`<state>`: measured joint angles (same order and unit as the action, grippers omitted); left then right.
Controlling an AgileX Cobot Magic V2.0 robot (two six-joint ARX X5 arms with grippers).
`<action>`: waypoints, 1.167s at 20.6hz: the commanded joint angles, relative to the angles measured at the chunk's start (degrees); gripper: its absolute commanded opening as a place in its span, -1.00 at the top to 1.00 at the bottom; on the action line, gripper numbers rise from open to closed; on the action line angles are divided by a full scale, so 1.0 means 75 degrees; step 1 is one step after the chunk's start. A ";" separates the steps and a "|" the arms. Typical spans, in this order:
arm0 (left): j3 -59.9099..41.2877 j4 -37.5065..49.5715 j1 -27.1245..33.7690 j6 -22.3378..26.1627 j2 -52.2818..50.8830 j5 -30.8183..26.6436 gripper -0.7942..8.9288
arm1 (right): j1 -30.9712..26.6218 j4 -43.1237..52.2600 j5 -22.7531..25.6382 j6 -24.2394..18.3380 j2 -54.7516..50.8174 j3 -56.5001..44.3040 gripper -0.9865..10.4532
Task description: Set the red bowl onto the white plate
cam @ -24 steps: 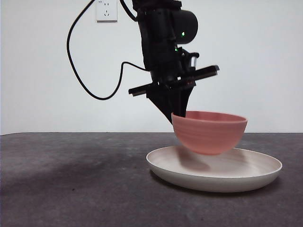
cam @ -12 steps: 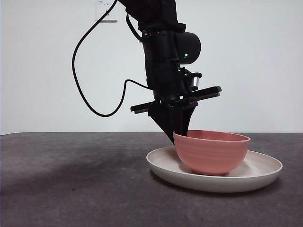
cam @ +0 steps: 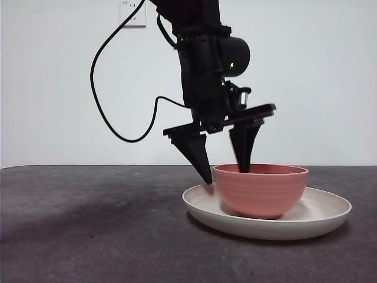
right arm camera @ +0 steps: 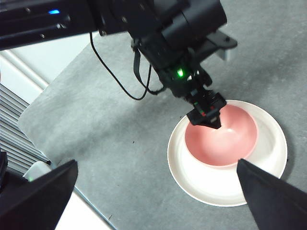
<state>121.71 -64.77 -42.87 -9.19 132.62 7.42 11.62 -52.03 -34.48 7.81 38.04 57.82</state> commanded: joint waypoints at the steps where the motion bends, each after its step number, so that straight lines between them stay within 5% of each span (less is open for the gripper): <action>1: 0.0659 -0.0265 0.0003 -0.0128 0.0149 0.0009 -0.44 | 0.0035 0.0070 -0.0006 0.0076 0.0055 0.0143 -0.42; 9: 0.1443 -0.1894 0.0006 0.0504 -0.0997 0.0026 -0.45 | 0.0035 0.0070 -0.0009 0.0070 0.0055 0.0143 -0.42; 14: 0.1236 -0.2235 0.0012 0.0950 -0.2664 0.0880 -0.45 | 0.0035 0.0067 -0.0009 0.0070 0.0055 0.0143 -0.42; 17: 0.0455 -0.2226 -0.0006 0.1352 -0.4019 0.1906 -0.45 | 0.0035 0.0064 -0.0017 0.0073 0.0055 0.0143 -0.42; 24: -0.2358 -0.1699 -0.0035 0.1766 -0.7778 0.1999 -0.45 | 0.0035 -0.0020 -0.0020 0.0070 0.0055 0.0143 -0.42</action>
<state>103.59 -78.24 -42.57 2.79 74.02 22.30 11.62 -52.36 -34.50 7.92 38.02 57.82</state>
